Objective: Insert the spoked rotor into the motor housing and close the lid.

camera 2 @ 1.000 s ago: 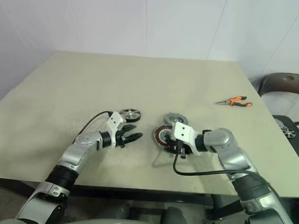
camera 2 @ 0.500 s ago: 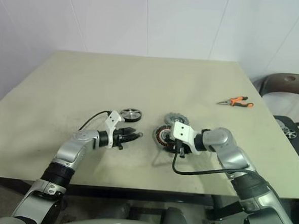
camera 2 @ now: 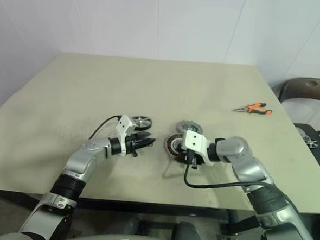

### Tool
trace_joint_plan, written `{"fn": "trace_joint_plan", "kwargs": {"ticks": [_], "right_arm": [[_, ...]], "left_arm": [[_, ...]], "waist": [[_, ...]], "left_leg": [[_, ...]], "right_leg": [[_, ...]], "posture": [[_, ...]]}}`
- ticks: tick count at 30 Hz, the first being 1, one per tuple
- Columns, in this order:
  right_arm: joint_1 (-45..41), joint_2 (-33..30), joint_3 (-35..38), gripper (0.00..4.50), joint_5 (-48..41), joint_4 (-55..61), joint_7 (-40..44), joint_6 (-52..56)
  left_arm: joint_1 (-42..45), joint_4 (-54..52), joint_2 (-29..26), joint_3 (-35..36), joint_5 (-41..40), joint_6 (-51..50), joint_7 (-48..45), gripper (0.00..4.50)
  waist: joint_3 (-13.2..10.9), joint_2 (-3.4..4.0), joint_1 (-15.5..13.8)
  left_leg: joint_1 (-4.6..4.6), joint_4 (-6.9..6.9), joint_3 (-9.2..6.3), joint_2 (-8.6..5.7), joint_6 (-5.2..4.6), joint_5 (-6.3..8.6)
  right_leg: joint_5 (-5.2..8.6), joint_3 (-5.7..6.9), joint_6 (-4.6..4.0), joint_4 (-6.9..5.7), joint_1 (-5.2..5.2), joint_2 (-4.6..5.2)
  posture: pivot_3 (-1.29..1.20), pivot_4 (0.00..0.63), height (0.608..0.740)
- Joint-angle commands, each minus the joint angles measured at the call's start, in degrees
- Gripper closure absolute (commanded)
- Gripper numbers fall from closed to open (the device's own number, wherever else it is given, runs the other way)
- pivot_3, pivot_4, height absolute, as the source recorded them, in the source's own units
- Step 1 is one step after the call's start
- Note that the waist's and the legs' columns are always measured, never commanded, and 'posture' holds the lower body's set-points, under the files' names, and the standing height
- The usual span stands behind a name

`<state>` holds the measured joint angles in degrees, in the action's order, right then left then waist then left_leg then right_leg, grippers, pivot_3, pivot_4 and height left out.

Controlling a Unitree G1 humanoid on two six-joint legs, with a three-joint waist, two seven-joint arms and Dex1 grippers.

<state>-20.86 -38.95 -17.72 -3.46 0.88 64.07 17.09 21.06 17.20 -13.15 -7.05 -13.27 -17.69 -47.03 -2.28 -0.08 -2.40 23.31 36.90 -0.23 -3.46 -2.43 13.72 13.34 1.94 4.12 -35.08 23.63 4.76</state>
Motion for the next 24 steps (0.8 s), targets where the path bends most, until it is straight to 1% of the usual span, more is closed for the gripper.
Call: {"fn": "trace_joint_plan", "kwargs": {"ticks": [1, 4, 6, 10, 16, 24], "right_arm": [[0.00, -0.33, -0.26, 2.82, 1.20, -0.53, -0.64, 0.49], [0.09, -0.35, -0.36, 2.82, 1.28, -0.57, -0.63, 0.46], [0.29, -0.42, -0.39, 2.82, 1.31, -0.52, -0.63, 0.39], [0.57, -0.51, -0.47, 2.82, 1.34, -0.48, -0.59, 0.26], [0.61, -0.69, -0.42, 2.82, 1.72, -0.86, -0.70, -0.07], [1.65, -0.75, -0.47, 2.82, 2.13, -0.10, -1.14, 0.07]], "left_arm": [[1.05, 2.99, -0.14, 1.08, -1.53, 3.44, -3.33, 2.71], [0.55, 4.30, -0.57, 0.76, -2.36, 3.65, -6.79, 2.10], [0.27, 4.87, -0.76, 0.66, -1.98, 4.50, -7.36, 1.45], [-0.14, 6.25, -0.86, 0.46, -0.24, 5.60, -5.65, 0.15], [0.67, 9.94, -0.87, -0.39, 1.84, 7.55, -4.50, 0.15], [0.46, 8.17, -2.19, -3.77, 5.03, 5.24, -3.71, 0.15]], "waist": [[0.00, 0.00, -0.01], [0.00, 0.00, -0.01], [0.00, 0.00, 0.00], [0.01, 0.01, 0.04], [0.03, 0.04, 0.04], [0.08, 0.09, 0.08]], "left_leg": [[0.00, 0.01, 0.00, 0.00, 0.00, 0.00], [0.01, 0.01, 0.00, 0.00, -0.01, 0.00], [0.01, 0.01, 0.00, 0.00, -0.01, 0.01], [-0.01, 0.01, 0.00, 0.00, -0.01, 0.01], [-0.13, 0.02, 0.00, 0.00, -0.01, 0.01], [-0.33, 0.03, 0.00, 0.02, -0.01, 0.01]], "right_leg": [[0.00, 0.00, 0.00, 0.00, 0.00, 0.00], [0.00, 0.00, 0.00, 0.01, 0.00, 0.00], [0.00, 0.01, 0.00, 0.01, 0.00, 0.00], [0.00, 0.01, 0.01, 0.01, -0.03, 0.00], [0.01, 0.01, 0.01, 0.00, -0.15, 0.00], [0.14, 0.02, 0.23, 0.00, -0.37, 0.00]], "posture": [[0.00, 0.000, 0.740], [0.00, 0.000, 0.740], [0.00, 0.000, 0.740], [0.00, 0.000, 0.740], [0.00, 0.000, 0.740], [0.00, 0.000, 0.740]]}}
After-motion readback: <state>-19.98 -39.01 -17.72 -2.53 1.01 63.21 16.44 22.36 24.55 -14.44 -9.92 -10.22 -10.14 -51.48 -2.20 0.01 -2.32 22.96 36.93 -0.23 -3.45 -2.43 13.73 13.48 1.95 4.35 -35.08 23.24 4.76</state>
